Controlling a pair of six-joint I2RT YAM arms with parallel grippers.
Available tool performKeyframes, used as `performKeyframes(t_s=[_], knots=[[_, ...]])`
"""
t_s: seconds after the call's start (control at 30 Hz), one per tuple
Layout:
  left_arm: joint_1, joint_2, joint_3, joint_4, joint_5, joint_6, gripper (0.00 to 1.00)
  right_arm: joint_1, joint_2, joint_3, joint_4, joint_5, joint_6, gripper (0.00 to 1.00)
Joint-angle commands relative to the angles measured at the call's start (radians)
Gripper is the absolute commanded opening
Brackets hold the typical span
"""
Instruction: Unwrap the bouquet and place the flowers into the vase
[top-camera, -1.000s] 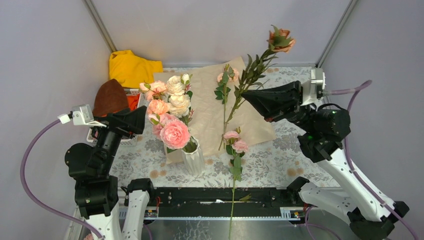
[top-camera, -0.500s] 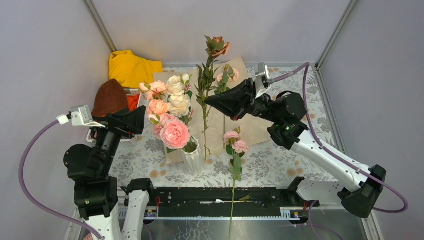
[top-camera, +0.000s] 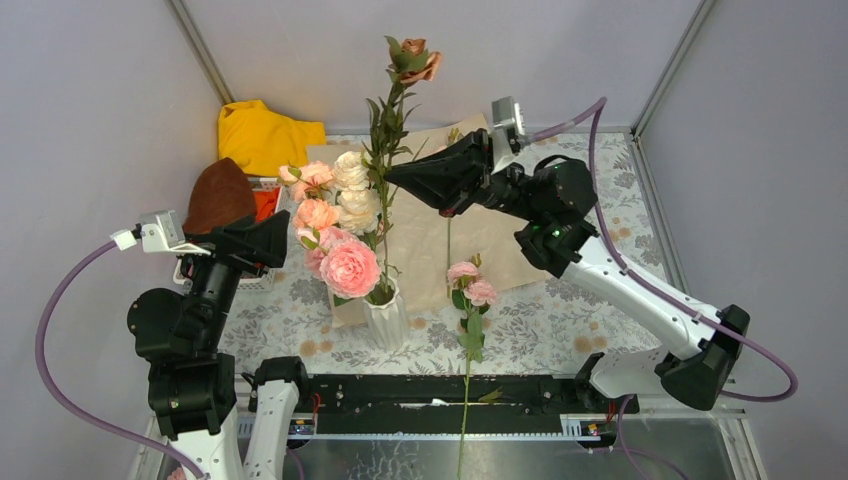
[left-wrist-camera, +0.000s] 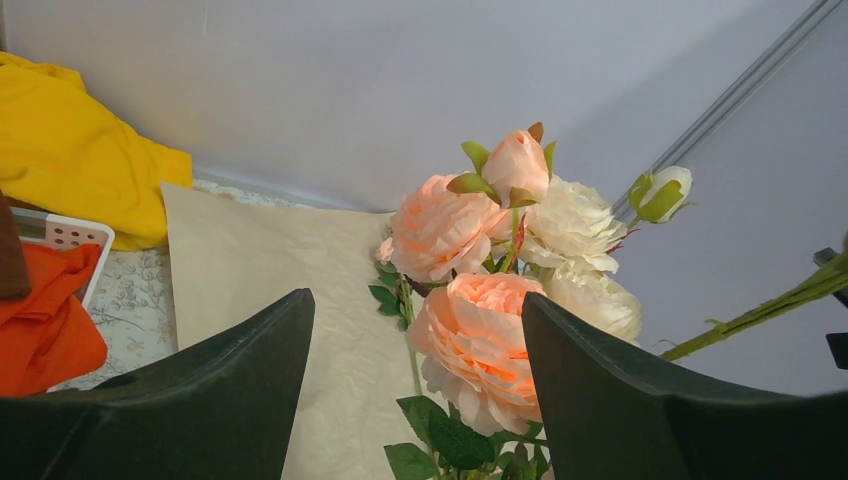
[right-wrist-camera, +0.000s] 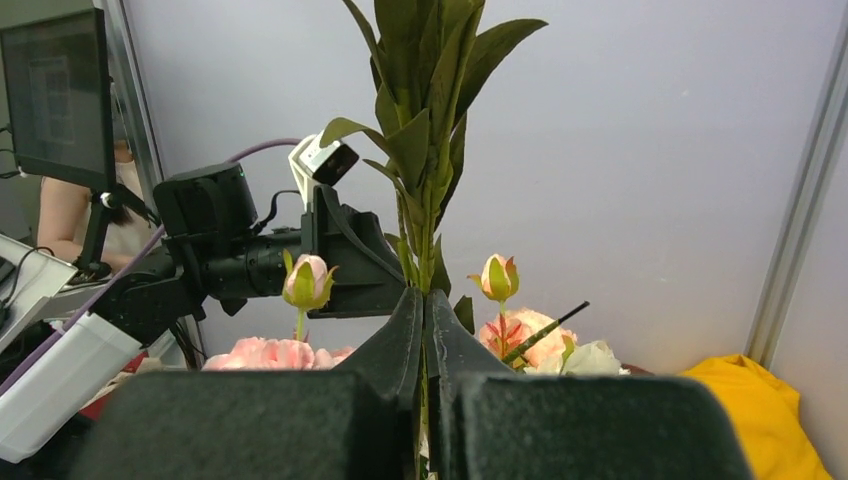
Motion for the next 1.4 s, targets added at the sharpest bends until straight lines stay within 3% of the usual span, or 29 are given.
performKeyframes(t_s=[0.0,0.83,1.37], knots=[[0.007,-0.007,0.01,0.035,-0.024,0.032,0.83,0.018,0.041,0.041,0.047,-0.019,-0.019,0.0],[0.007,-0.01,-0.01,0.037,-0.017,0.029,0.83,0.047,0.024,-0.306,0.173,0.004,0.018,0.0],[0.007,-0.009,-0.006,0.037,-0.003,0.01,0.84,0.056,0.011,-0.425,0.114,0.062,0.009,0.0]])
